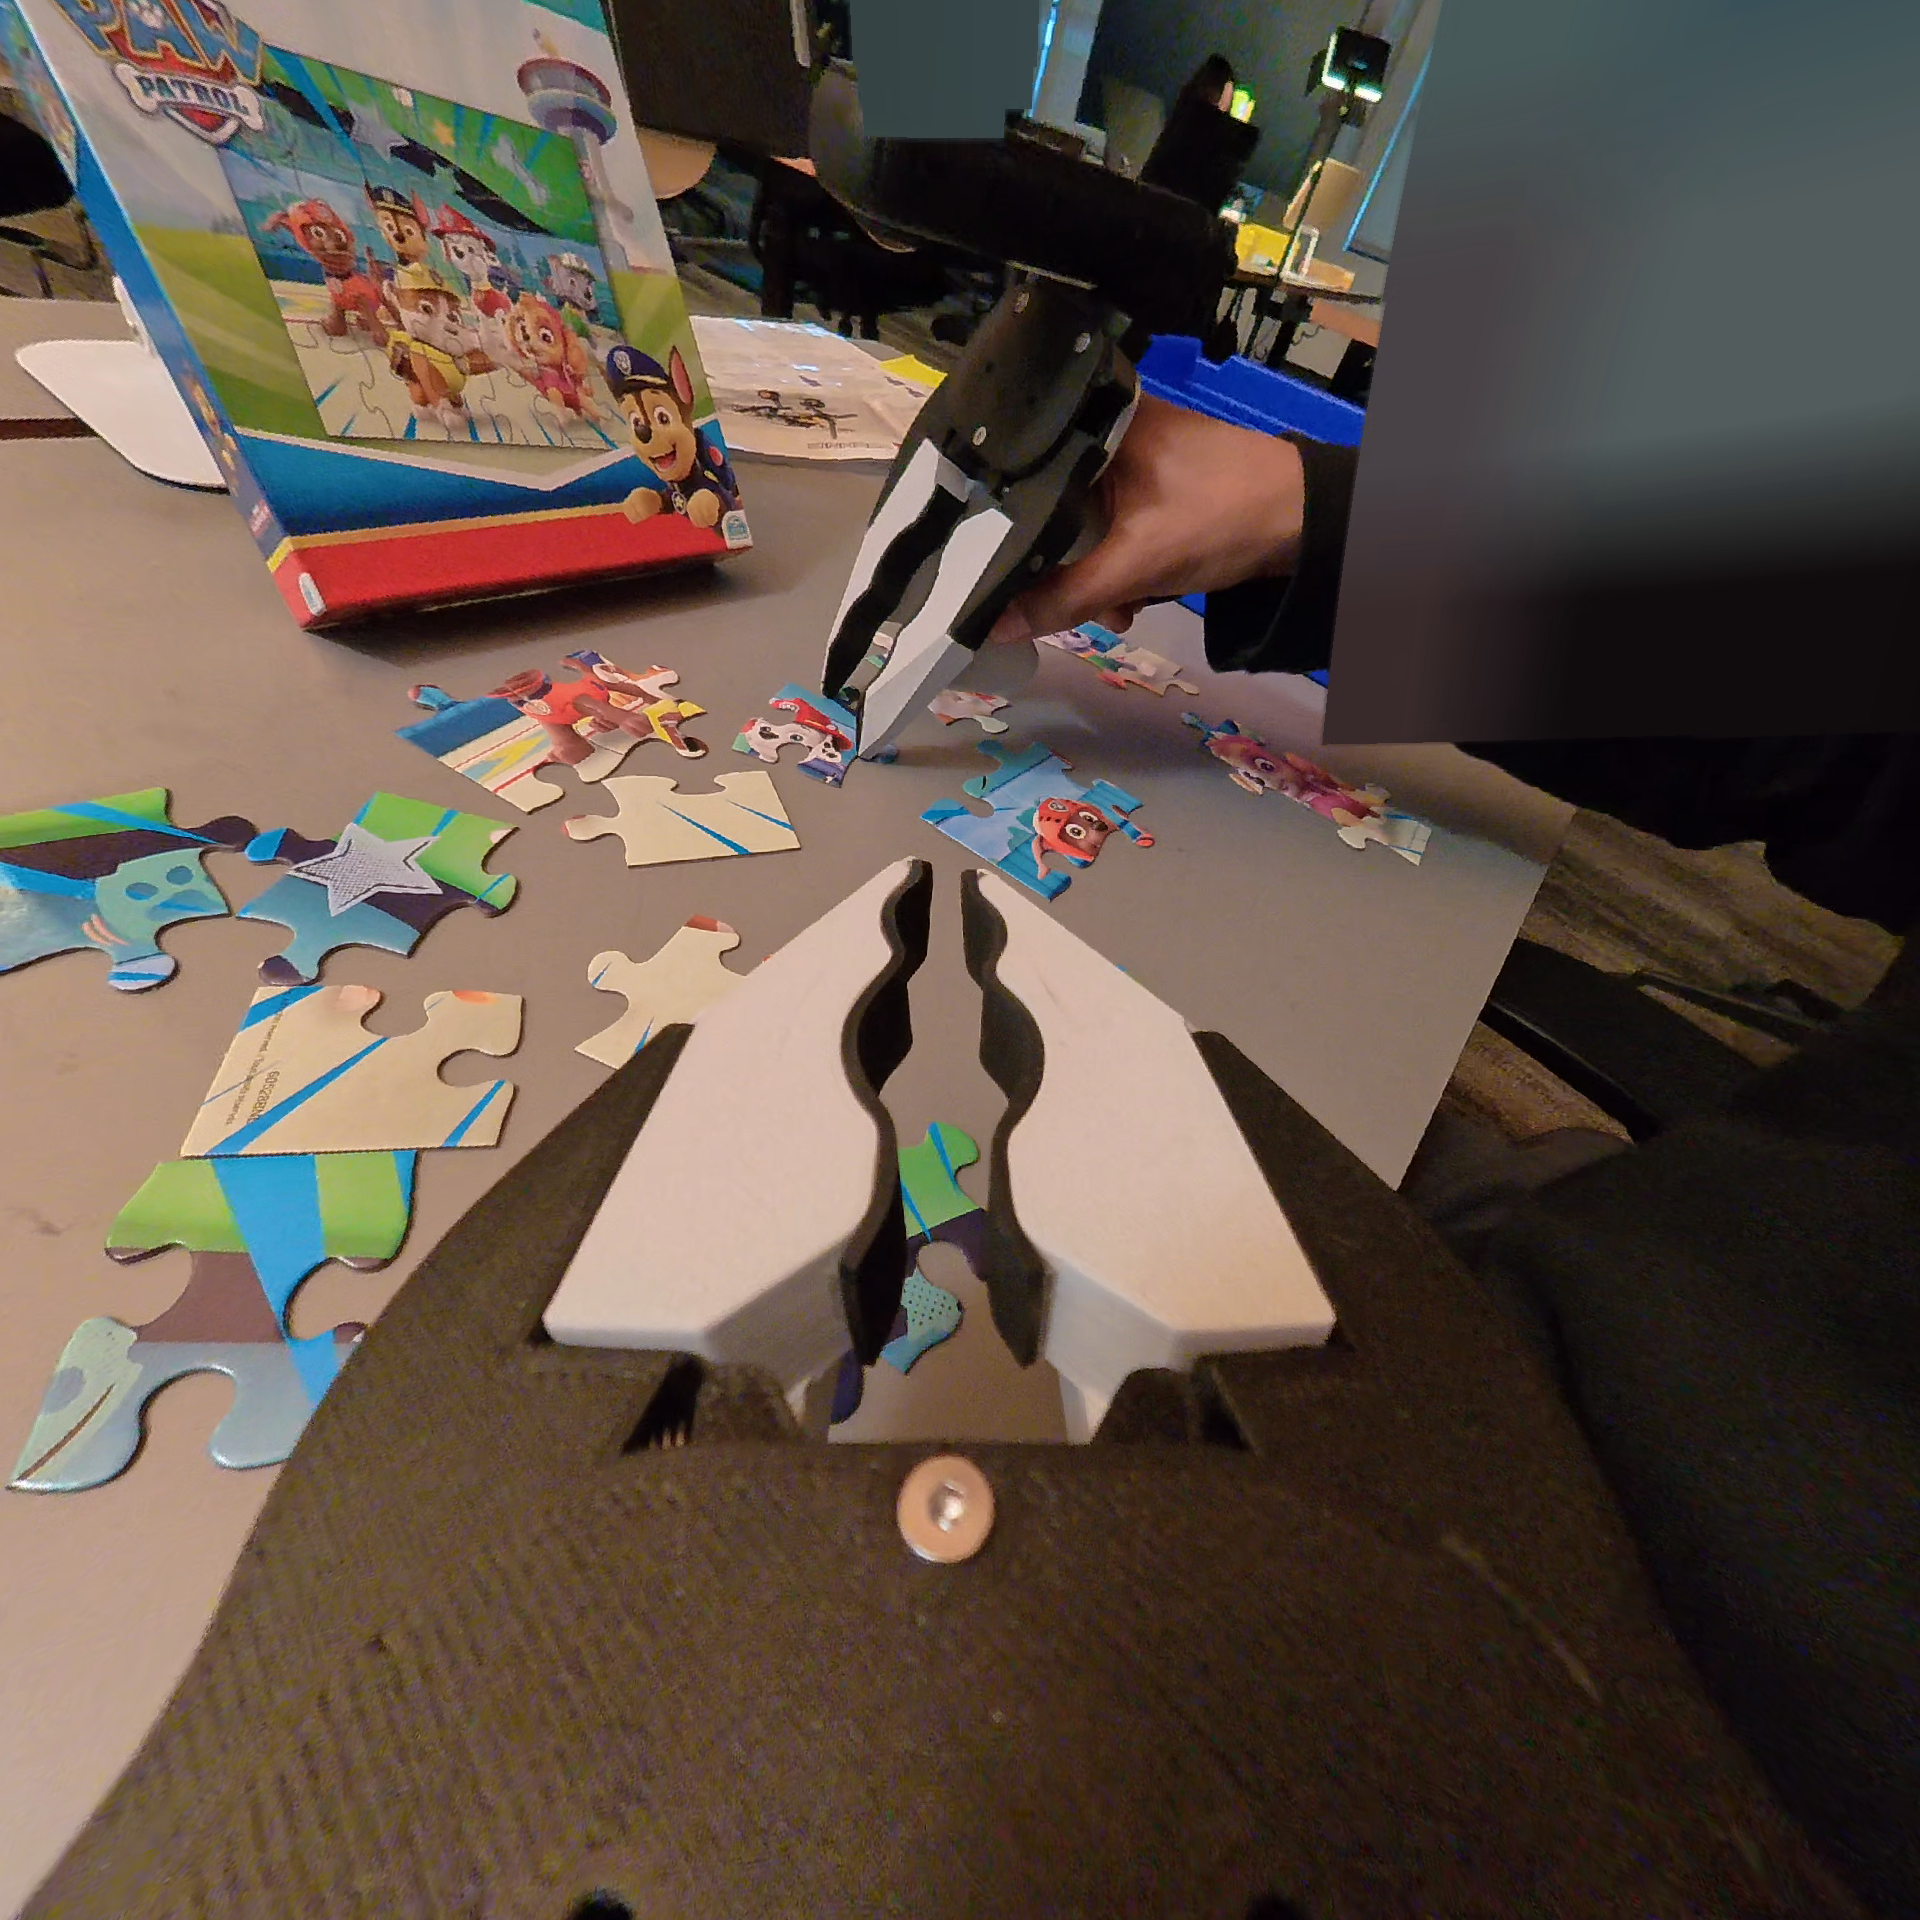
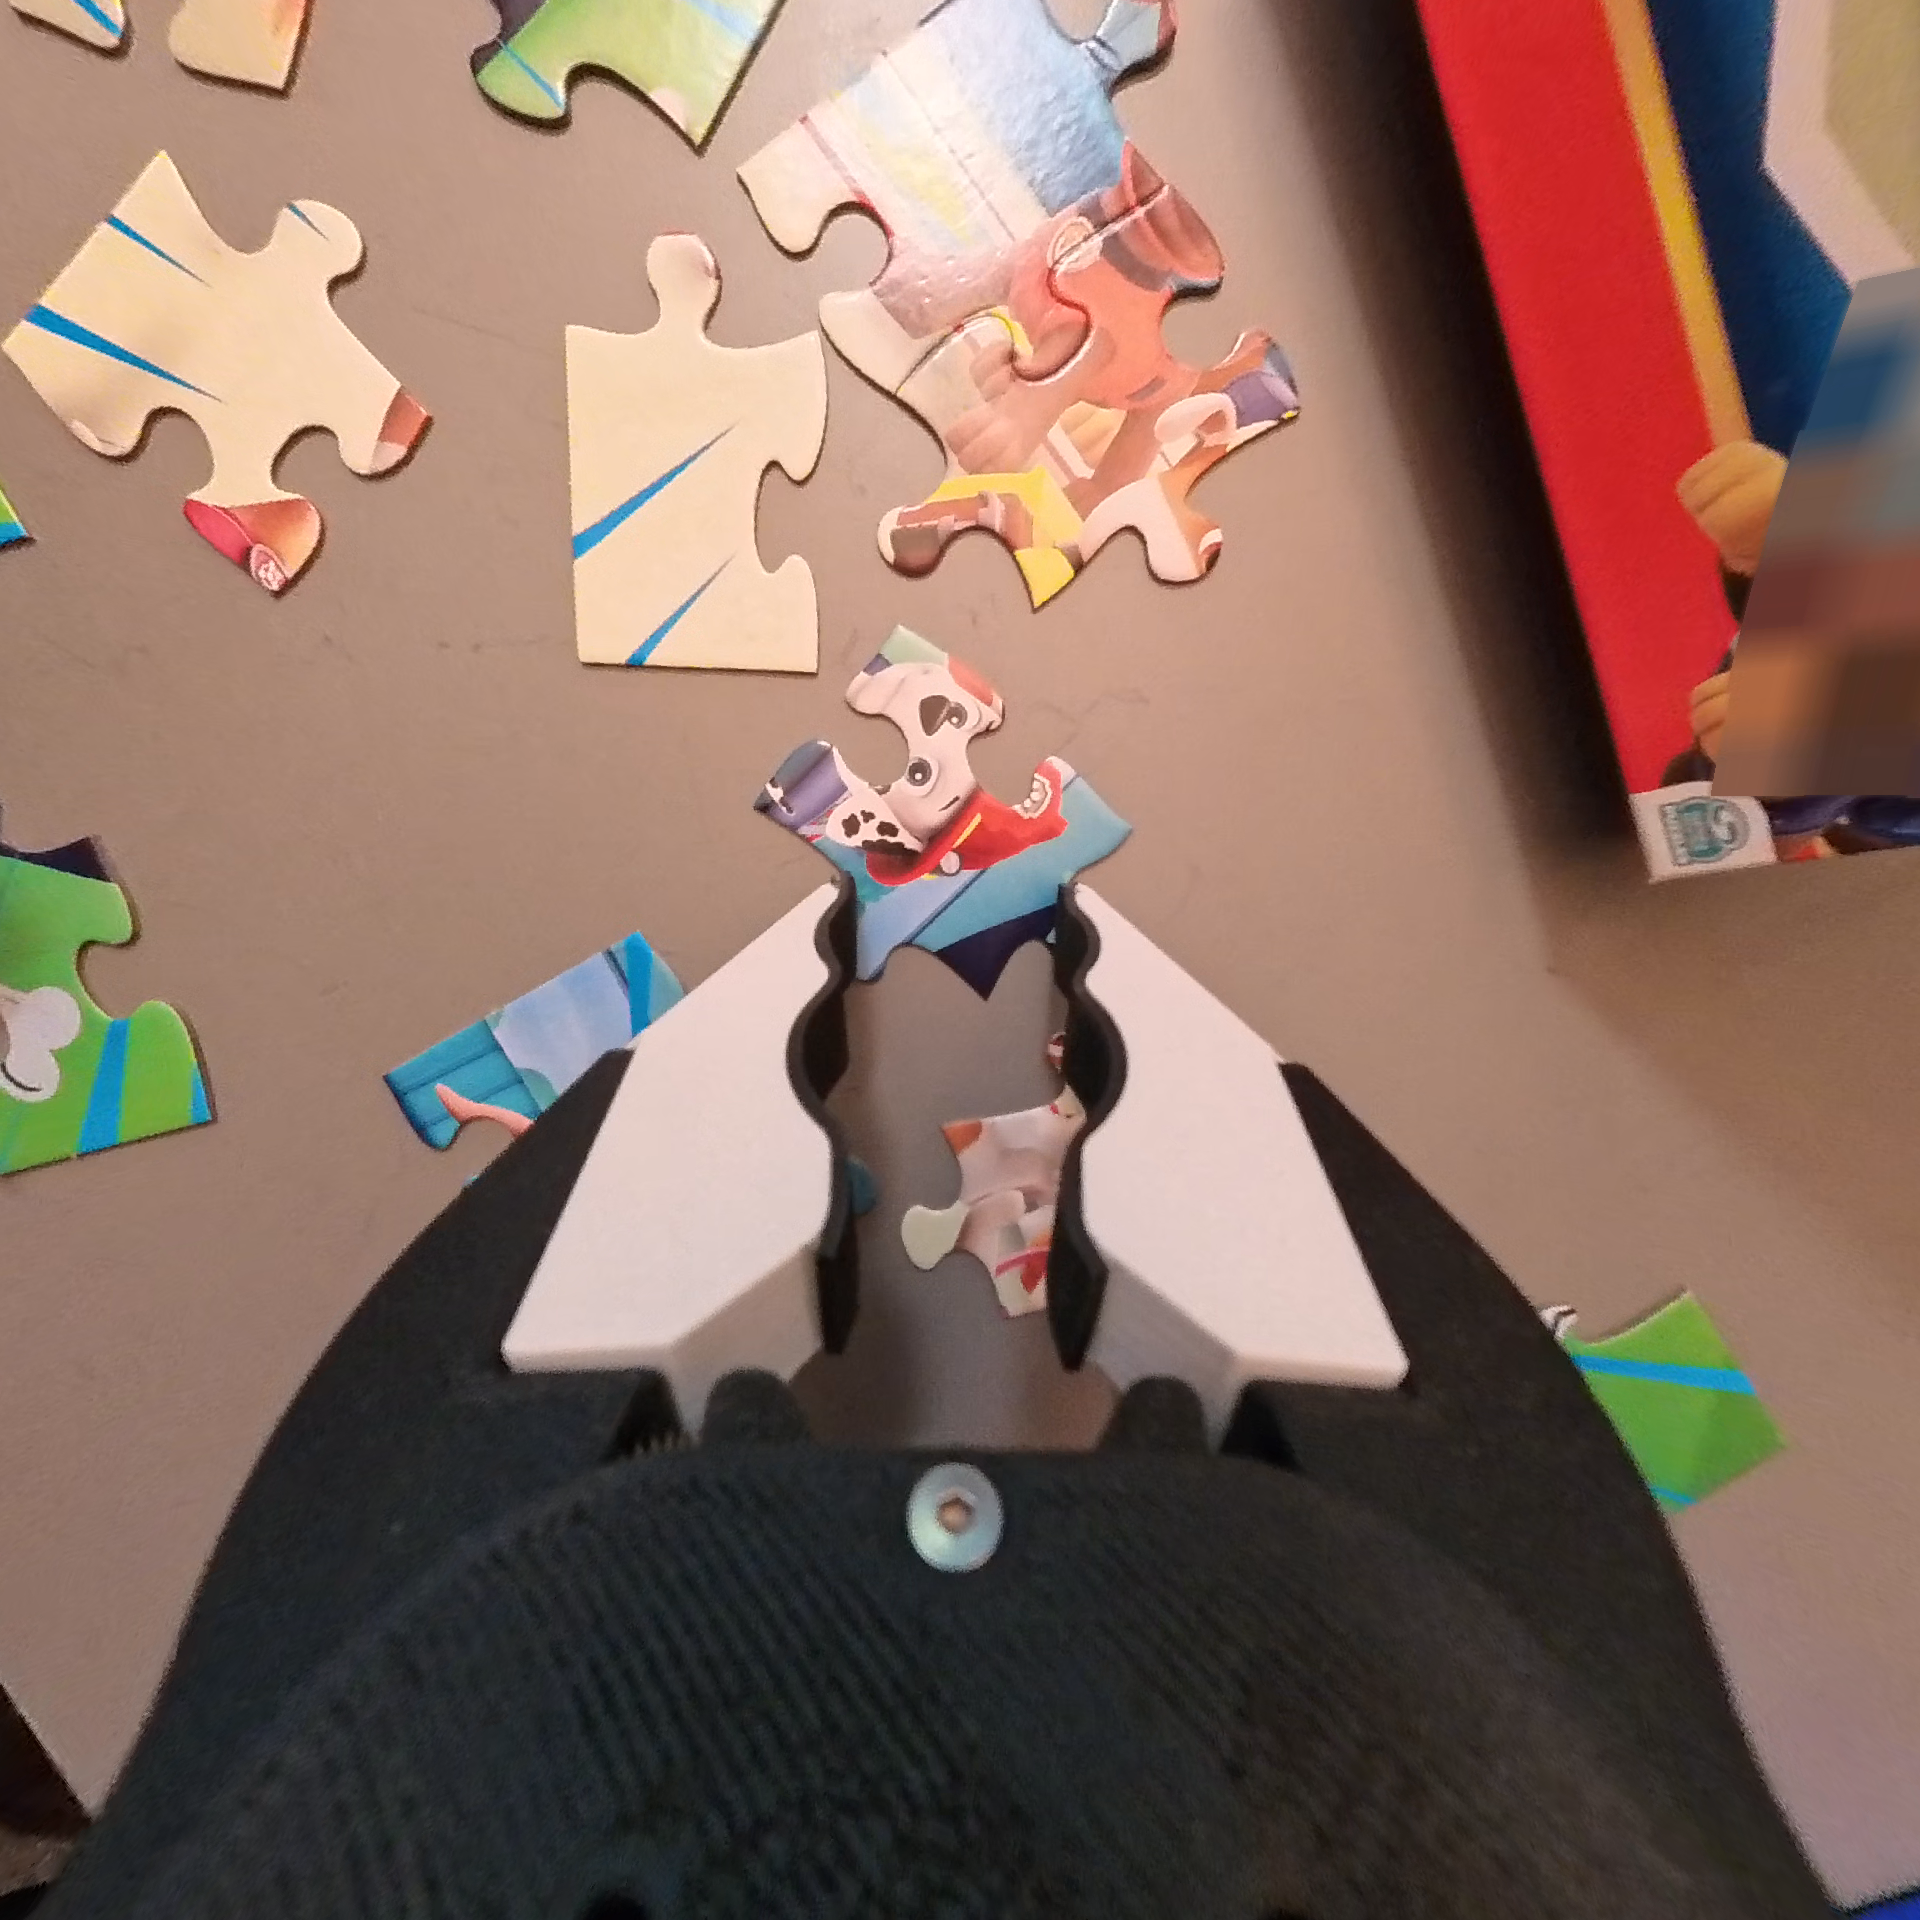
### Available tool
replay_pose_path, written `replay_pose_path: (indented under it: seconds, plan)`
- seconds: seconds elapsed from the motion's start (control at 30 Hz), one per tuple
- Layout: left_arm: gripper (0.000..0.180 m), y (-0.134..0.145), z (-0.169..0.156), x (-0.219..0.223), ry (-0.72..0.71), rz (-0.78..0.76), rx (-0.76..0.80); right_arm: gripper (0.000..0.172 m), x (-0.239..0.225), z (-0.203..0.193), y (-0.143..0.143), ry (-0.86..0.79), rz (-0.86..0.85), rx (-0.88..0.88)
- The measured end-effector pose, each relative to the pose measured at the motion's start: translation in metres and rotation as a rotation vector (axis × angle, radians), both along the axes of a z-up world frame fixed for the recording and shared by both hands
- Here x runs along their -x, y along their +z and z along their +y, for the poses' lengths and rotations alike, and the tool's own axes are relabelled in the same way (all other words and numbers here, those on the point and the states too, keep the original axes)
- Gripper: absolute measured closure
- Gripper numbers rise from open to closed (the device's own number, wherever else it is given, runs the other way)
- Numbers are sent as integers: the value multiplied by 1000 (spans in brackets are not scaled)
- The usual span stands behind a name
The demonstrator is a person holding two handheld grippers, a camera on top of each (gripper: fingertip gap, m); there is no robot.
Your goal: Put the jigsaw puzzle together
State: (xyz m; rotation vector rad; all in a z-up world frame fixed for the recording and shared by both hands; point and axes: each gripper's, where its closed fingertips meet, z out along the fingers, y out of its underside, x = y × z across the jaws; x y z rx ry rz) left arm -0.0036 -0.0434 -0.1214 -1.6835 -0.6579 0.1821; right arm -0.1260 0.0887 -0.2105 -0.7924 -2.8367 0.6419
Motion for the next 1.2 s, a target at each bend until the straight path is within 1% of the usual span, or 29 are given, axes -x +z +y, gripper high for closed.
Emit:
replay_pose_path:
  seconds: [0.1, 0.13, 0.17, 0.2, 0.23, 0.3, 0.4, 0.5, 0.57, 0.63, 0.67, 0.7, 0.77, 0.83, 0.87, 1.03, 1.07, 1.2]
  plan:
    - [176, 0, 0, 1, 1, -2, -1, 135, -4, -2, 1, 6, -17, 26]
    - [176, -1, 0, 1, 1, -4, 0, 139, -5, -3, 4, 13, -20, 45]
    - [176, -2, 1, 1, 0, -7, 0, 169, -6, -7, 10, 32, -3, 80]
    - [176, -2, 1, 1, -1, -9, 0, 172, -3, -6, 15, 31, 30, 96]
    - [176, -2, 1, 2, -1, -9, 1, 172, -3, -2, 17, 33, 37, 82]
    - [176, -3, 2, 2, -1, -9, 3, 166, -2, 10, 20, 15, 44, 45]
    - [176, -4, 3, 2, -6, -16, 1, 172, 5, 23, 31, -28, 92, 68]
    - [176, -5, 7, 2, -17, -24, 3, 172, 18, 40, 35, -116, 134, 85]
    - [175, -6, 10, 1, -27, -27, 16, 158, 24, 45, 29, -186, 115, 118]
    - [174, -5, 15, 1, -39, -21, 29, 143, 25, 43, 17, -259, 35, 165]
    - [174, -3, 16, 1, -44, -14, 32, 137, 26, 40, 10, -290, -10, 187]
    - [174, -1, 18, 1, -47, -7, 35, 136, 27, 36, 6, -309, -35, 209]
    - [174, 2, 20, 0, -48, 7, 41, 141, 31, 32, 3, -324, -8, 211]
    - [175, 5, 20, -1, -42, 20, 42, 154, 34, 35, 1, -307, 51, 135]
    - [175, 5, 19, -2, -39, 23, 43, 162, 31, 32, 1, -292, 60, 125]
    - [175, 2, 18, -5, -46, 6, 30, 166, 27, 28, 1, -238, 154, 22]
    - [175, 2, 18, -5, -48, 5, 28, 172, 26, 25, 1, -226, 146, 30]
    - [175, 5, 14, -6, -37, 17, 25, 172, 25, 25, 1, -219, 134, 49]
